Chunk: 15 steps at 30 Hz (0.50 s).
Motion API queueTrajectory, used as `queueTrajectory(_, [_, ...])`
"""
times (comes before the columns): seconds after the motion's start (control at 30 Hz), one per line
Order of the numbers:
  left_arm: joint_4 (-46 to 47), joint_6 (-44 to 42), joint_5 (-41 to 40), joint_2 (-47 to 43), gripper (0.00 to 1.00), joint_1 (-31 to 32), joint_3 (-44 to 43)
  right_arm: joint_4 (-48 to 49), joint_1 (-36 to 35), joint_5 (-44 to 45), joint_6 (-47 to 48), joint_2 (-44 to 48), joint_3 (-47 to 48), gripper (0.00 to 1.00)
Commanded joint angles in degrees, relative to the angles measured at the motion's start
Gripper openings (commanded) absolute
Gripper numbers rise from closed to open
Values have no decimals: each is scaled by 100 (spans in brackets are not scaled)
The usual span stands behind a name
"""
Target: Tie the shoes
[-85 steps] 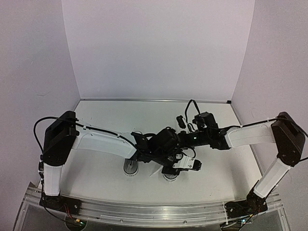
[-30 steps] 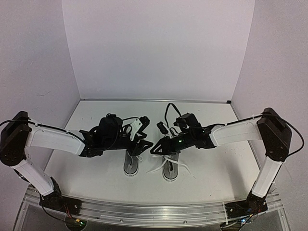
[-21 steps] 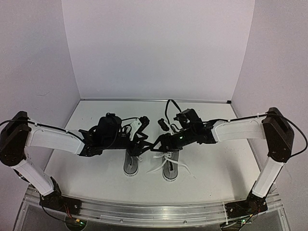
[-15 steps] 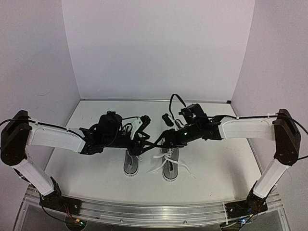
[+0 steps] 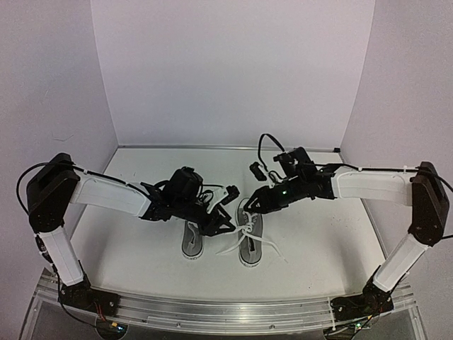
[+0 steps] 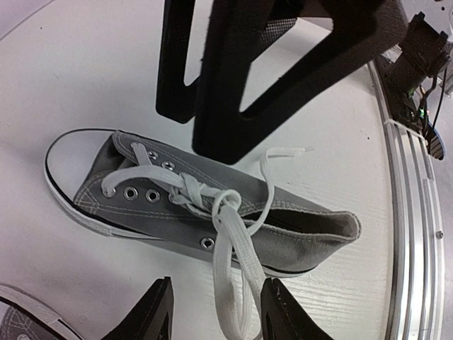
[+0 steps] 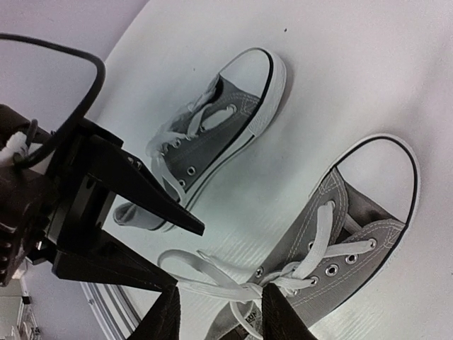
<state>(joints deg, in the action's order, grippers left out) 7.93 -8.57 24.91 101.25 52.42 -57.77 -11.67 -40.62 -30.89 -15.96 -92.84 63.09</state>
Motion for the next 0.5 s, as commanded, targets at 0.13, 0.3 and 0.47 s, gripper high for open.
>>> queueTrajectory(0.13, [-354, -229, 268, 137, 39, -22, -130, -412, -197, 146, 554, -540, 176, 31])
queueTrajectory(0.3, [-499, -298, 221, 241, 35, -21, -196, -508, -307, 342, 675, -705, 271, 28])
queueTrajectory(0.47, [-508, -336, 159, 340, 34, -21, -209, -659, -360, 588, 774, -845, 327, 26])
